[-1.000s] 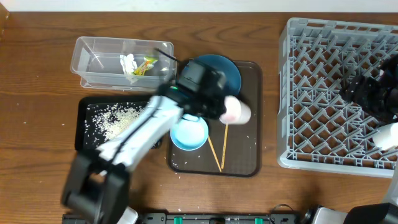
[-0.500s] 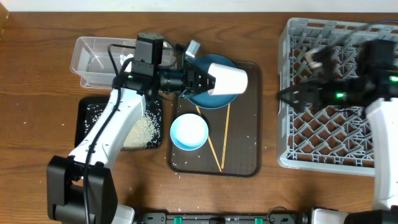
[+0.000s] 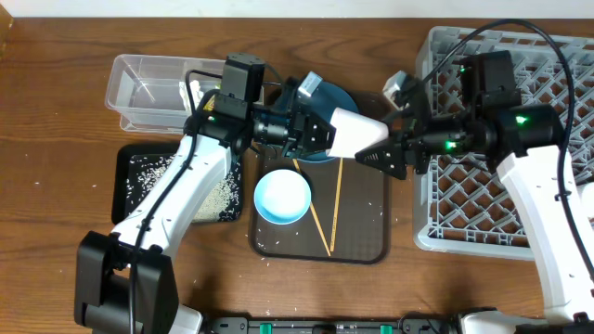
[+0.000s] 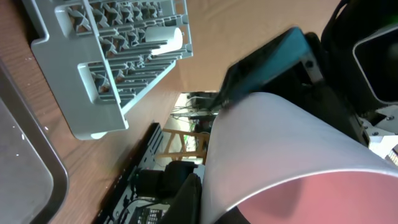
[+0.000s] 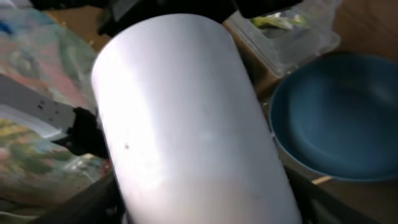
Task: Sort waste into correct bins and load items into the dishwasher rack
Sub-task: 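Carry the pink cup with right gripper over the grey rack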
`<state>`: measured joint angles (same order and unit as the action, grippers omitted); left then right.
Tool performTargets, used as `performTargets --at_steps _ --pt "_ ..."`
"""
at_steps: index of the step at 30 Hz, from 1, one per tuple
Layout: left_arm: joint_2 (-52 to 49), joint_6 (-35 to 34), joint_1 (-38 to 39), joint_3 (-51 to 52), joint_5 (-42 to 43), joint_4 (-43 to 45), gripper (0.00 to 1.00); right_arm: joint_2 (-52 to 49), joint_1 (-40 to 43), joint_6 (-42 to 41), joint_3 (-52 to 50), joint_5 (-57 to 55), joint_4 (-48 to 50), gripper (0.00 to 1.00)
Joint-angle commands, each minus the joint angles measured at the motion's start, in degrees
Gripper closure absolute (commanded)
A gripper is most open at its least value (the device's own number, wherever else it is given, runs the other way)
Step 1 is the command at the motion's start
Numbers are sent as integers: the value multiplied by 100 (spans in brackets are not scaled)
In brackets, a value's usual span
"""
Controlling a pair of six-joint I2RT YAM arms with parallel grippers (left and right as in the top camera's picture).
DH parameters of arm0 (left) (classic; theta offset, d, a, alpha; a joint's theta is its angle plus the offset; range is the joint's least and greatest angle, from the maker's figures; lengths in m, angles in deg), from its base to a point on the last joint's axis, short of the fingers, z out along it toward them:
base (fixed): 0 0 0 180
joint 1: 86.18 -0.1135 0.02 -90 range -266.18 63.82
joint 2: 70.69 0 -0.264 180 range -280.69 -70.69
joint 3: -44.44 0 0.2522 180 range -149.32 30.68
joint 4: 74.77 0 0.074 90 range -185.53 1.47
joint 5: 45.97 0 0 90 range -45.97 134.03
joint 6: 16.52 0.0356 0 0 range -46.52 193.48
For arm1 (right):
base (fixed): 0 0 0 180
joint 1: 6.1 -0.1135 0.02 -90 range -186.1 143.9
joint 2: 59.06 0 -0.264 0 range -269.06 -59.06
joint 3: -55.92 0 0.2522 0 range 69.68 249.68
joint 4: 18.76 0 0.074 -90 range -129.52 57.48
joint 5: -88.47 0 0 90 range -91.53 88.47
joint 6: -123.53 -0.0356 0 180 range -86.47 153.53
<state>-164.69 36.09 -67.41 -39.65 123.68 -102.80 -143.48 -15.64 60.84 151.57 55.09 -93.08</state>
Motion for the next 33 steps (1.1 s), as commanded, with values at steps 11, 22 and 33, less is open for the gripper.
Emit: performTargets --at_steps 11,22,33 --pt "-35 1036 28 -39 -887 -551 44 -20 485 -809 13 -1486 -33 88" --pt "765 2282 -415 -42 -5119 -3156 32 -17 2380 -2914 809 -5547 -520 98" --pt "2028 2275 -632 -42 -5982 -3491 32 -599 4004 -3893 833 -6710 -140 99"
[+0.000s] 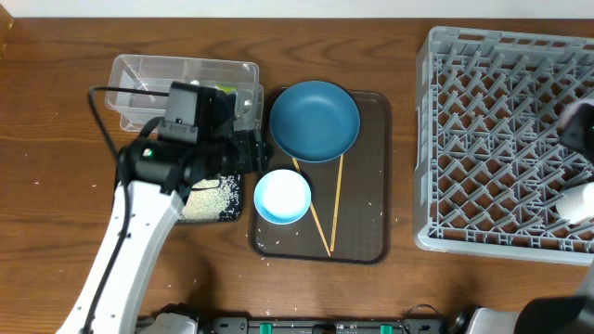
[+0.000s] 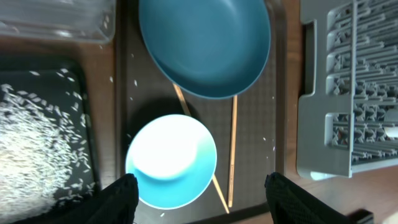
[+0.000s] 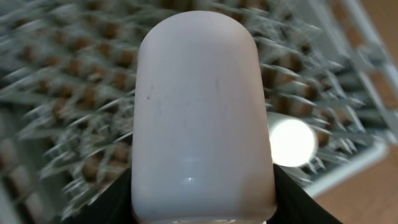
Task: Sort waste into correct bins and load items into the dishwasher rack
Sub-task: 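Carry the pink cup with right gripper over the grey rack, then lower the pink cup upside down into a rack slot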
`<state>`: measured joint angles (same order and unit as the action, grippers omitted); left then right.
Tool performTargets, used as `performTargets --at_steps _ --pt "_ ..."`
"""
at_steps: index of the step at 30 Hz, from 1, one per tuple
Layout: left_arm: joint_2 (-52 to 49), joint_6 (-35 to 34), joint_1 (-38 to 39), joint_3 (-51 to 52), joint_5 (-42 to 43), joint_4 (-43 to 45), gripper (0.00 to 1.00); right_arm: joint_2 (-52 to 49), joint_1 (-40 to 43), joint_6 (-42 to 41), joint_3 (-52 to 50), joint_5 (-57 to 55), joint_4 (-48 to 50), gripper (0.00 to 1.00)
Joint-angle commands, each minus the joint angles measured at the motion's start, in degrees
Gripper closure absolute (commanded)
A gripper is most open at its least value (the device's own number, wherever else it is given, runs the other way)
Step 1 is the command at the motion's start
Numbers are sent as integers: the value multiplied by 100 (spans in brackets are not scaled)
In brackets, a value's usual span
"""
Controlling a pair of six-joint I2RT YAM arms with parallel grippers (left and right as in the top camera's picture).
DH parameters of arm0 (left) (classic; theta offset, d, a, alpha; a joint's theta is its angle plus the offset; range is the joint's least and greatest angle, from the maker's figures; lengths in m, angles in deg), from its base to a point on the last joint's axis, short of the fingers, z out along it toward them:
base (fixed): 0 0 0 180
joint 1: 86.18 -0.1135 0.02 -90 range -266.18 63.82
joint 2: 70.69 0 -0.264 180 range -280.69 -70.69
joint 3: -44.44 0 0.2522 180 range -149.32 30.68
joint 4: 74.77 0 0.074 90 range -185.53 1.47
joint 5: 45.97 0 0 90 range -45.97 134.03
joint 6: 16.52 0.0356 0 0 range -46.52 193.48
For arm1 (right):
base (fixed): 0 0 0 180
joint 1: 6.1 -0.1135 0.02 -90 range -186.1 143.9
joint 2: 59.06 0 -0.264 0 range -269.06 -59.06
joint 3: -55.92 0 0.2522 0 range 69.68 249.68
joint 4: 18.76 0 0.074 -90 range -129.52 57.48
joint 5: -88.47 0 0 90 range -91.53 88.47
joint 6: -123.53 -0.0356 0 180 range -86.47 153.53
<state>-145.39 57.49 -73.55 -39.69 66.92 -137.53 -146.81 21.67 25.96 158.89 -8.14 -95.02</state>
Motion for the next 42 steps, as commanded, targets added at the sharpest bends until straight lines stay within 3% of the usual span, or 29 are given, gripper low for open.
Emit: performTargets --at_steps 1,12,13,14,16,17,27,35,37,42 --pt "129 136 -17 -37 -306 -26 32 -380 396 -479 103 -389 90 99" --pt "138 138 -17 -35 -306 -157 32 -1381 1209 -848 103 122 717 90" --pt "138 136 -17 -37 -306 -160 32 -1421 1224 -848 103 164 754 83" --pt "138 138 -17 -35 -306 -160 32 -1458 1239 -848 103 214 793 66" --pt "138 138 -17 -35 -306 -173 32 -1473 1257 -846 101 323 879 8" --pt "138 138 -17 -35 -306 -179 32 -1467 1257 -846 105 376 918 1" --pt "138 138 -17 -35 -308 -203 32 -903 1276 -844 962 1010 673 1" --pt "136 138 -17 -35 -308 -201 32 -601 1060 -726 968 1198 247 4" --pt "136 138 -17 -35 -308 -201 32 -601 962 -649 894 1224 57 12" --pt "136 138 -17 -35 -308 -225 32 -601 787 -651 634 1202 -157 44"
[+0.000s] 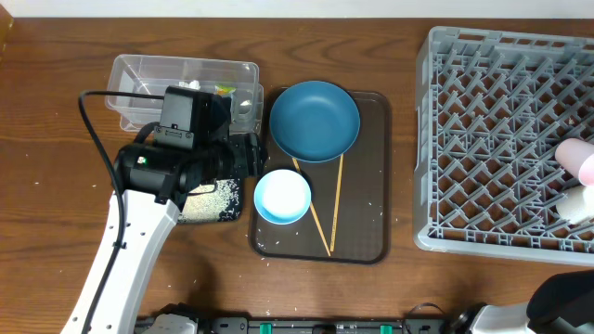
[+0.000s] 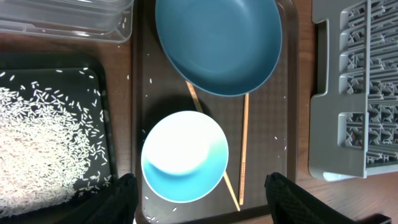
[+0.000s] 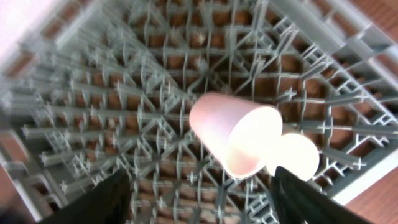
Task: Sort waste into correct bins and load items into the dishwasher rack
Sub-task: 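Lower the pink cup upside down into a rack slot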
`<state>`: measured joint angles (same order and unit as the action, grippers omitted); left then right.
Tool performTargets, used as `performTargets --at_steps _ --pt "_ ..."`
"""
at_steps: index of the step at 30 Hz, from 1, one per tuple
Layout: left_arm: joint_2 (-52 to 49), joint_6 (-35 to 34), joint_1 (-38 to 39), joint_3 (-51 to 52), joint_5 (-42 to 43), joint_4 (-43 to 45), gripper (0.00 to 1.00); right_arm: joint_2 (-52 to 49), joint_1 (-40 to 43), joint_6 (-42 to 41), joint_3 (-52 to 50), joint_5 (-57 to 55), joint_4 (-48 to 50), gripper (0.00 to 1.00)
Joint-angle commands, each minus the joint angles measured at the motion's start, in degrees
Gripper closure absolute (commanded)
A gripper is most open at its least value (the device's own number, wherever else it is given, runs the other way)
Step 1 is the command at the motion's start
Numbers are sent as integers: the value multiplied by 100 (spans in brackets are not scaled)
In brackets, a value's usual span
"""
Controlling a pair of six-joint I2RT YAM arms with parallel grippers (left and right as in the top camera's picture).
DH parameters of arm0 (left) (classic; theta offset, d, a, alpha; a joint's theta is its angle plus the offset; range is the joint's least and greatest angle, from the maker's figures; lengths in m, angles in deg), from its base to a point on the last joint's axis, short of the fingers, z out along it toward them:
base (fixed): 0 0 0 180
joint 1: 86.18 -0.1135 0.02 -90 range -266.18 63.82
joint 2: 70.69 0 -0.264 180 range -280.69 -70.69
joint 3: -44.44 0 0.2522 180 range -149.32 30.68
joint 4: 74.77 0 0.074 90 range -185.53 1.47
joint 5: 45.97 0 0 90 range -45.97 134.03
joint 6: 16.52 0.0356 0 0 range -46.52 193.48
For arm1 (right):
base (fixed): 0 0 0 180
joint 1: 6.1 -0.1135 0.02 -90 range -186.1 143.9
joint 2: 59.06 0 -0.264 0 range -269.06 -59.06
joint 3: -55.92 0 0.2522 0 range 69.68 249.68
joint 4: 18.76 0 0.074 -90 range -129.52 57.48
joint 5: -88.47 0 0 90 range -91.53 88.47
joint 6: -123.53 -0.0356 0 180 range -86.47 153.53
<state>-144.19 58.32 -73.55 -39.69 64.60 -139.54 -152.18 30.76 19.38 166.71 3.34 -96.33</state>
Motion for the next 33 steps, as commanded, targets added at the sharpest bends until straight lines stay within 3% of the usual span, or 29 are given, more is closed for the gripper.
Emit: performTargets --at_steps 1,11,22,25,30,33 --pt "15 55 -17 -35 -76 -35 32 -63 -140 4 -223 52 -2 51" --pt "15 55 -17 -11 -76 -129 32 -70 -168 -92 -1246 11 645 55" --pt "15 55 -17 -2 -76 -131 31 -68 -166 -85 -1276 33 643 51" --pt "15 55 -17 -2 -76 -125 31 -68 -168 94 -1276 363 621 54" --pt "15 55 -17 -2 -76 -125 31 -68 -168 463 -1276 1095 623 68" --pt "15 55 -17 -2 -76 -125 31 -72 -168 503 -1279 1054 621 70"
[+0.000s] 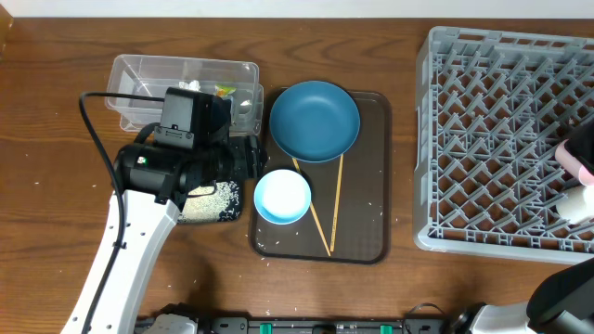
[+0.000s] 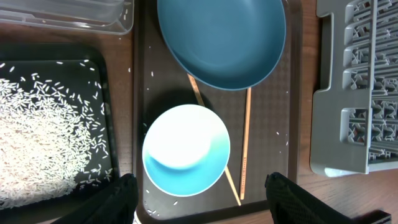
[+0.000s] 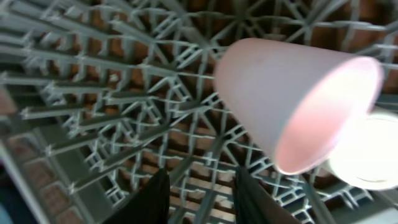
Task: Sort waste into correct bins and load items into the dishwasher rack
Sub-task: 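Lower the pink cup upside down into a rack slot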
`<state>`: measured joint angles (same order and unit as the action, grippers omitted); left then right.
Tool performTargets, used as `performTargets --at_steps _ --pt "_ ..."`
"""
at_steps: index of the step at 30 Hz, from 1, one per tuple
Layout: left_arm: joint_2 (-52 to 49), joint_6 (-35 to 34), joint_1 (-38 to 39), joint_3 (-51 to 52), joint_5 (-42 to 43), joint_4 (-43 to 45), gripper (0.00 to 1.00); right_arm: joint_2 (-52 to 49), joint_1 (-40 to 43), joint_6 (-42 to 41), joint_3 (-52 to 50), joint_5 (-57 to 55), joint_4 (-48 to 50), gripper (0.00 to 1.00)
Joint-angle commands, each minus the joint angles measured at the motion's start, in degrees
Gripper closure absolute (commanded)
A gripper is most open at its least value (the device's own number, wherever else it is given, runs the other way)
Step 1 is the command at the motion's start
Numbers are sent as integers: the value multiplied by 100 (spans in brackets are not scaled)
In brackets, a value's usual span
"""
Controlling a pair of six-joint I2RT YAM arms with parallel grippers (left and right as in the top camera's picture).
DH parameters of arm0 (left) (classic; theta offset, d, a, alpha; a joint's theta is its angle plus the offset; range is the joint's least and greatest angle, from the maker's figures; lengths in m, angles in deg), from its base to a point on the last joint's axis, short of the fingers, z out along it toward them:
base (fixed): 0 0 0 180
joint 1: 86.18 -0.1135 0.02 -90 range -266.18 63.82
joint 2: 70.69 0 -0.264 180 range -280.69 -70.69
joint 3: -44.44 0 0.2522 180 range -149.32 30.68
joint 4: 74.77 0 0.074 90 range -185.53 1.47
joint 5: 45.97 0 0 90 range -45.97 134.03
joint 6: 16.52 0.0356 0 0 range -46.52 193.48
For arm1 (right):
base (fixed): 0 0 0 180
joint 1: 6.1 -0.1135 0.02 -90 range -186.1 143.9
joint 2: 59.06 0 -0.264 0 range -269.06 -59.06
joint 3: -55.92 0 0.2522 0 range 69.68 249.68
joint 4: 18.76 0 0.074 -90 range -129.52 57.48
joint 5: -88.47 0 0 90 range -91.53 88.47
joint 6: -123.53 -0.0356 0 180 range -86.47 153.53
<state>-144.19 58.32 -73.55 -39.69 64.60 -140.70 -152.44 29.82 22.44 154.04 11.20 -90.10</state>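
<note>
A pale pink cup (image 3: 280, 106) lies tilted on the grey dishwasher rack (image 3: 124, 93), touching a white cup (image 3: 367, 158). My right gripper (image 3: 204, 186) hovers beside the pink cup, open with a narrow gap and only rack between its fingers. The overhead view shows that gripper (image 1: 580, 144) at the rack's (image 1: 492, 139) right edge, above the pink cup (image 1: 587, 173). My left gripper (image 2: 202, 199) hangs wide open over a light blue bowl (image 2: 185, 149). That bowl sits on the brown tray (image 1: 367, 232) with a dark blue plate (image 2: 221, 40) and chopsticks (image 2: 244, 146).
A clear bin (image 1: 148, 79) with scraps stands at the back left. In front of it a black tray (image 2: 107, 112) holds loose rice. Stray grains dot the brown tray. My left arm lies over the black tray.
My right gripper's fingers have come closer together, and the pink cup looks larger in its view. The cup lies where it did. My left gripper has barely moved.
Both grippers met at the pink cup above the brown tray. Then my right gripper held it over the rack while the left hung open over the bowl. Later the cup lay in the rack beside the white cup, with the right gripper wide open. Now its fingers stand closer together.
</note>
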Motion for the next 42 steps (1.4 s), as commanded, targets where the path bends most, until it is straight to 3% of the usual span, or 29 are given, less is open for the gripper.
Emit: performTargets --at_steps 1,14,18,29,36,42 --pt "15 55 -17 -2 -76 -11 31 -48 -74 195 -11 199 -2 70" --pt "15 55 -17 -2 -76 -13 31 -597 -59 149 -15 -581 280 72" --pt "15 55 -17 -2 -76 -15 31 -518 133 -706 15 -1742 232 79" --pt "15 55 -17 -2 -76 -9 31 48 634 -844 63 -1434 564 73" --pt "15 55 -17 -2 -76 -11 31 48 575 2 63 372 533 73" --pt "15 55 -17 -2 -76 -11 31 37 470 155 59 -76 562 74"
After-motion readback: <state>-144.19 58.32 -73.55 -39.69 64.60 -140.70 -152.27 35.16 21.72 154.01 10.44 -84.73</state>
